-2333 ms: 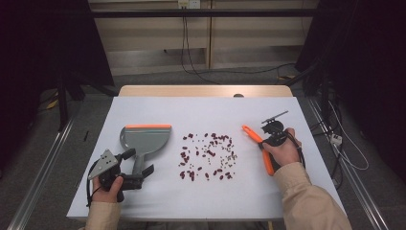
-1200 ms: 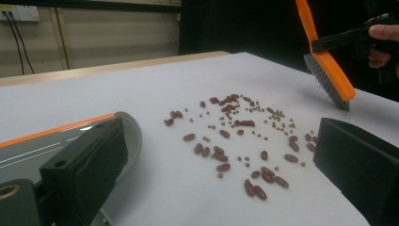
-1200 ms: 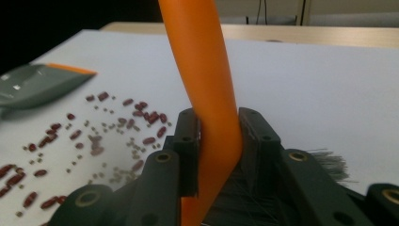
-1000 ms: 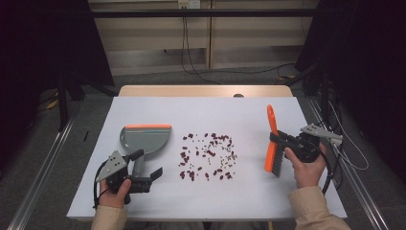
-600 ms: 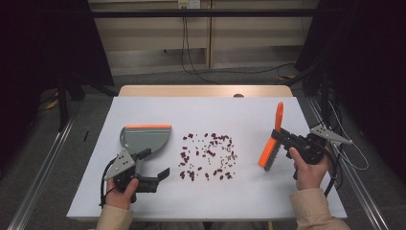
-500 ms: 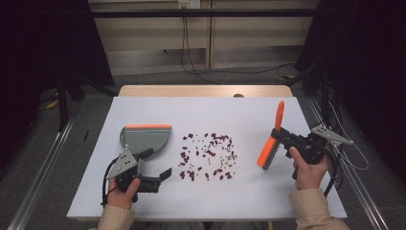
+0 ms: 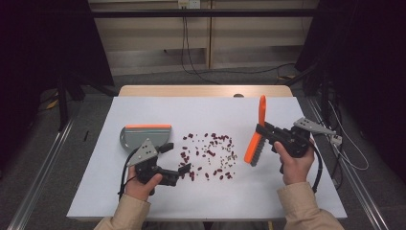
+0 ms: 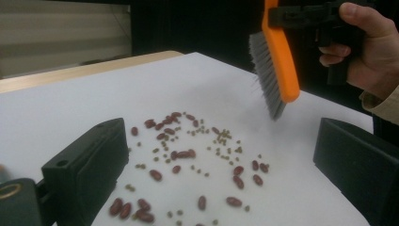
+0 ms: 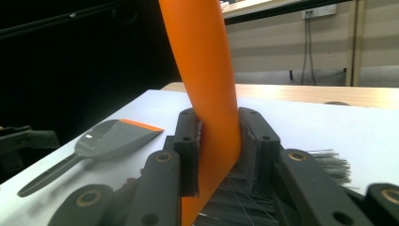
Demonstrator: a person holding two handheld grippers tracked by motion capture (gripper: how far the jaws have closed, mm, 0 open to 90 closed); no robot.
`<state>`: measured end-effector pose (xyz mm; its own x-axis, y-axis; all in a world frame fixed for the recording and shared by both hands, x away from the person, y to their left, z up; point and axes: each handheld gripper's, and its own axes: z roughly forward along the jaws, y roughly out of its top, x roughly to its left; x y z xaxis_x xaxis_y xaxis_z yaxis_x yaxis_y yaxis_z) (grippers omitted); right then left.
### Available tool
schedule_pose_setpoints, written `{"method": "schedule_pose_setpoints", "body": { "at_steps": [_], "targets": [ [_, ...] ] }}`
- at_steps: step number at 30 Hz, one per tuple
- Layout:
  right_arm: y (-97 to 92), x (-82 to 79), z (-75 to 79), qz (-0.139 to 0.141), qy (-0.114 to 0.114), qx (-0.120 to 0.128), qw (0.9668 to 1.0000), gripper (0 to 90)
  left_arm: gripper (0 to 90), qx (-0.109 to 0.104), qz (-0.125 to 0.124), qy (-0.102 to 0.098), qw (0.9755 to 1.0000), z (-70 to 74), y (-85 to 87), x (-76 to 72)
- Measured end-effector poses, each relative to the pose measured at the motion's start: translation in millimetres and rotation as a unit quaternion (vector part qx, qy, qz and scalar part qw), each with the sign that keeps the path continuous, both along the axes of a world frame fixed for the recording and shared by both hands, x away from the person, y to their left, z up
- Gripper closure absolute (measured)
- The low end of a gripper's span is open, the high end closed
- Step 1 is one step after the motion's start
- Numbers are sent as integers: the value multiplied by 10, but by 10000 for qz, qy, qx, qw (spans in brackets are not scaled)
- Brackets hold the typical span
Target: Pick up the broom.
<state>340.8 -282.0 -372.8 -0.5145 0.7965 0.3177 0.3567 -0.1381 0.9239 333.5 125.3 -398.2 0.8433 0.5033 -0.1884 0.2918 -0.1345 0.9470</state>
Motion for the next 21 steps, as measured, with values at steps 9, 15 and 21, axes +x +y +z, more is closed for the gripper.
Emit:
{"method": "schedule_pose_setpoints", "body": {
  "at_steps": [9,15,21],
  "targets": [
    [286,91,41,210,-10,-63,9998,710,37,-74,-217,154,9996,49,-395,80],
    [483,155,87,353,-47,-134,9993,710,135,-3,-357,325,9988,33,-672,185],
    [658,203,110,503,-38,-177,9986,710,219,74,-390,534,9978,-30,-867,263]
  ]
}}
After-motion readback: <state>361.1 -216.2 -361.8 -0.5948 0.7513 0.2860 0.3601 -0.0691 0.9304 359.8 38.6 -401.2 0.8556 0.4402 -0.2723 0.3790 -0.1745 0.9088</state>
